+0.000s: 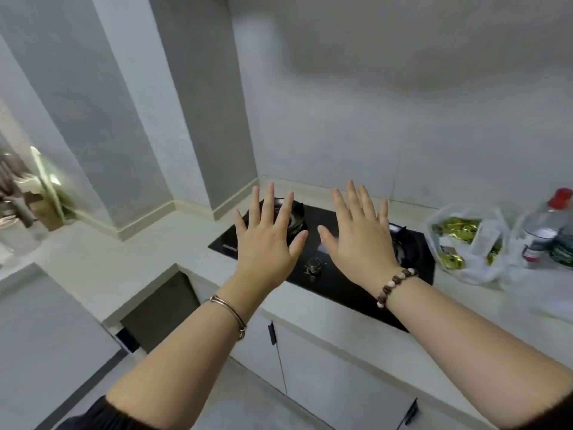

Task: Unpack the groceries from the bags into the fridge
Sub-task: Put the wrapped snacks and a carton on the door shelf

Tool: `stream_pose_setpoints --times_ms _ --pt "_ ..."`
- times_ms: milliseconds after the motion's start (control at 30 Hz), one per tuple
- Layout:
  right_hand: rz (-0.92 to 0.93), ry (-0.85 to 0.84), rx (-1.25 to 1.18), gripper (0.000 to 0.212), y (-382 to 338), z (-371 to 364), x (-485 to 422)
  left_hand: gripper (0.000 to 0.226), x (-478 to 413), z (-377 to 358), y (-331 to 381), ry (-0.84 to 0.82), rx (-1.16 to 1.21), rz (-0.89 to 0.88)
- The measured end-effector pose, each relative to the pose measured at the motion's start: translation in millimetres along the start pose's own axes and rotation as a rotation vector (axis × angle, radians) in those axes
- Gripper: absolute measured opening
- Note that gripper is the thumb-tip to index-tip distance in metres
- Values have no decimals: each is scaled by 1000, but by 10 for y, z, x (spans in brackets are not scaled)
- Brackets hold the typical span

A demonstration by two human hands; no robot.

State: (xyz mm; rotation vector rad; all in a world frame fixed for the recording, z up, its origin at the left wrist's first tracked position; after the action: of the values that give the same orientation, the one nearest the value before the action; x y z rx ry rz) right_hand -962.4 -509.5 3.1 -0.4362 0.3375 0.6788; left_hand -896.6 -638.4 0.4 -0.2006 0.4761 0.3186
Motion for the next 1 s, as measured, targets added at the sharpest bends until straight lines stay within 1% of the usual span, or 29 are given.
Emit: stream_pose_setpoints --times_ms 133,300,367,433,633,700,800,900,1000 --pt "-149 33 50 70 683 42 -24 71 -453 -355 599 -10 86 -116" --pt "-300 55 94 70 1531 191 105 72 -738 -666 1443 -30 195 -255" --pt "-347 71 100 73 1852 230 150 71 -827 -773 1749 -40 222 -288" --pt "-382 59 109 76 2150 227 185 70 -910 -854 2047 -48 253 -317" --pt "-413 17 138 67 3002 224 174 71 -1152 -1131 2894 -113 354 -355" --pt "-410 -37 126 64 3326 207 139 70 -1249 -1273 3153 -149 408 -353" --pt "-408 -180 61 66 3801 109 63 65 -1385 -1516 3493 -206 561 -336" --pt "-376 -352 -1 64 4157 -98 -30 58 -1516 -1873 3749 -334 715 -228" --pt "-342 -465 -8 64 4463 -318 -160 50 -1567 -2324 4037 -490 635 -213"
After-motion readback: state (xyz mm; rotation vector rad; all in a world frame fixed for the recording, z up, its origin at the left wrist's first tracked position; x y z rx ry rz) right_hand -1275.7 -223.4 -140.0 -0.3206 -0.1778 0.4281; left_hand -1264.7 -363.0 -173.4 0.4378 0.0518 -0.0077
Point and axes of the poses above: each hand's wrist, its own x-axis away from the middle knuckle, its own z-axis out of the back of the hand, y = z × x, the point moved 9 cm from there along -x, towards the middle knuckle, and after that the axes turned 11 degrees about -x, right-handed, at the moved point
